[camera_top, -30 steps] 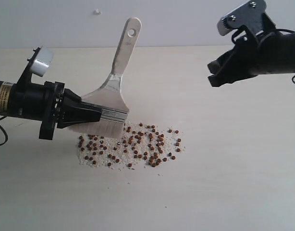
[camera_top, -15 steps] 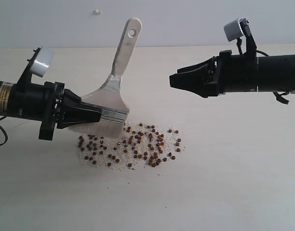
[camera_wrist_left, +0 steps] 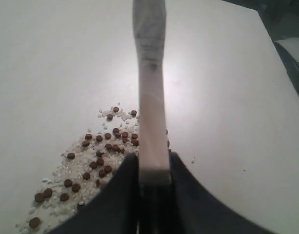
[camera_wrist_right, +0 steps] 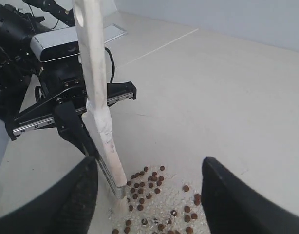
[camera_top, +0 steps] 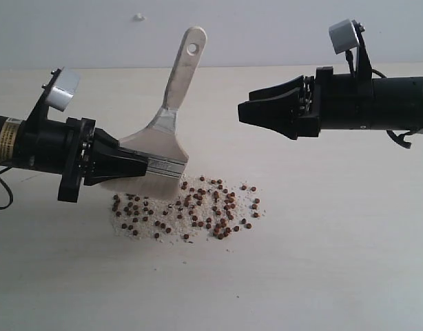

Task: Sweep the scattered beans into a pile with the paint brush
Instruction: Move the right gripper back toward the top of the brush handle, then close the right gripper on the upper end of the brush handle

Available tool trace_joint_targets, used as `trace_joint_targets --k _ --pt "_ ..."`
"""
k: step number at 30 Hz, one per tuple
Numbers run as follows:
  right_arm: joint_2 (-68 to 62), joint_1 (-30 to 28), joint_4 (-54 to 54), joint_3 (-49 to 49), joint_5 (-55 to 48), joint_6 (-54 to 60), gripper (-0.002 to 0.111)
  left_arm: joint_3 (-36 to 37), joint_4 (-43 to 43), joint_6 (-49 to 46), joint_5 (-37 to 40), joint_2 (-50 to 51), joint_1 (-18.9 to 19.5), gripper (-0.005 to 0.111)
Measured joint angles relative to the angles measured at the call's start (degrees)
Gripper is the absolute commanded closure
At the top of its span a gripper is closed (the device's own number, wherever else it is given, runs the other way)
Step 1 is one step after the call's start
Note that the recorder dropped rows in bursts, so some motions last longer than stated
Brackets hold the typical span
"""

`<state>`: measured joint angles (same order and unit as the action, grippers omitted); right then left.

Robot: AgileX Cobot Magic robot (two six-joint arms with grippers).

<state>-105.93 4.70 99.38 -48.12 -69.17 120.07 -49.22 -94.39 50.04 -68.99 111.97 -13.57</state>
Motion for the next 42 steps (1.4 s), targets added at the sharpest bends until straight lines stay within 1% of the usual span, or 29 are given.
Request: trace_joint_targets --k 4,6,13,17,24,34,42 --pt "0.00 0.93 0.13 0.00 0.00 0.00 0.049 -0.04 0.00 0.00 0.00 0.00 -1.26 0.107" --pt "0.00 2.48 0.13 -0.43 0.00 0.00 0.049 -0.04 0.00 -0.11 0.00 0.00 -1.64 0.107" --pt "-0.09 8.27 0.03 -5.86 0.12 0.00 0.049 -0.04 0.10 -0.11 0.00 0.00 -1.67 0.107" --pt "-0.09 10.47 0.13 -7.64 1.19 0.00 0.049 -0.04 0.19 -0.11 0.00 0.00 -1.67 0.107" --pt "-0.09 11.24 0.13 -7.95 6.30 0.00 0.049 -0.04 0.22 -0.11 0.00 0.00 -1.77 0.107" --pt "-0.09 11.50 0.00 -11.06 6.46 0.00 0.049 -0.04 1.10 -1.12 0.00 0.00 -2.73 0.107" --pt "-0.09 13.79 0.13 -12.58 6.46 0.00 0.049 -0.67 1.90 -1.50 0.00 0.00 -2.73 0.107"
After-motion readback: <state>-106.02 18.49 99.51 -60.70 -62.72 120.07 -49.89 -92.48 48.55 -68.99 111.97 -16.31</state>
